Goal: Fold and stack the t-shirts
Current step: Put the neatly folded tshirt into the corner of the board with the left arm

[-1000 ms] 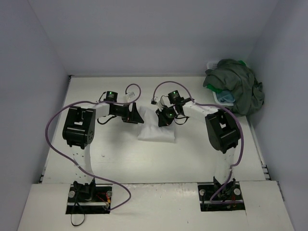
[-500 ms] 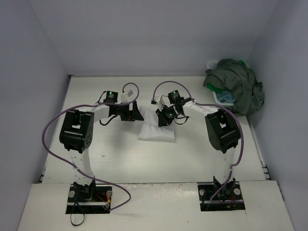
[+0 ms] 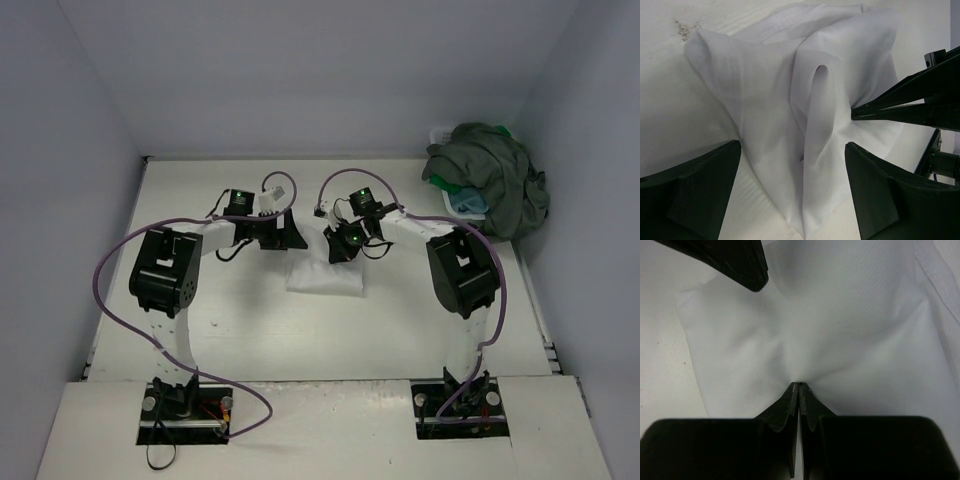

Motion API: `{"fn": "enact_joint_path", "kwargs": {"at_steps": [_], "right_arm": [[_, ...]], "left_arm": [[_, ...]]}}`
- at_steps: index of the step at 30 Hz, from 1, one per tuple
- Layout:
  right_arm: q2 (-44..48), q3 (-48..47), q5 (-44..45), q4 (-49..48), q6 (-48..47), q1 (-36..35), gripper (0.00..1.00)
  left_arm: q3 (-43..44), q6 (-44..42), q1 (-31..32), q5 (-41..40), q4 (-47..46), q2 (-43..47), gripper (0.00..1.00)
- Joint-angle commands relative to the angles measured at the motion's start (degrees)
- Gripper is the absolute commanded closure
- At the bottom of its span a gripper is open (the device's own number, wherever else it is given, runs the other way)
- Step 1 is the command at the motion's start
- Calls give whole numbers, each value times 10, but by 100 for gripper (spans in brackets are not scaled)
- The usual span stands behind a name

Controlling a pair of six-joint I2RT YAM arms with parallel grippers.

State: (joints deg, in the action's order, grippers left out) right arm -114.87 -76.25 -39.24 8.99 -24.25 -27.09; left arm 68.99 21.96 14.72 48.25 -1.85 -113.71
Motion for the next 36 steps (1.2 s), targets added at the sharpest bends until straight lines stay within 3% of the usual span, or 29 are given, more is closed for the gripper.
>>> {"fn": "enact_joint_path", "kwargs": {"at_steps": [1,15,18,19,22,29,36], "right_arm": [[33,-14,-19,-2,-7,2,100],[31,-15,-25,-1,-9,4,100],[32,-15,-25,-1,-9,5,100],[31,-16,-26,-1,-8,5,100],[31,-17,-25,0,-6,5,100],[48,-9,-23,0,-6,11,100],[128,-5,-40,9,-5,58,100]], "left_arm": [[-10,5,19,-24,27,-28,20],[4,19,84,-6,8,-78,20],[8,16,85,4,16,-78,36],[11,13,85,8,18,-78,59],[18,10,83,5,40,-78,100],[17,2,80,-17,48,-66,100],[40,-10,45,-23,68,-43,100]]}}
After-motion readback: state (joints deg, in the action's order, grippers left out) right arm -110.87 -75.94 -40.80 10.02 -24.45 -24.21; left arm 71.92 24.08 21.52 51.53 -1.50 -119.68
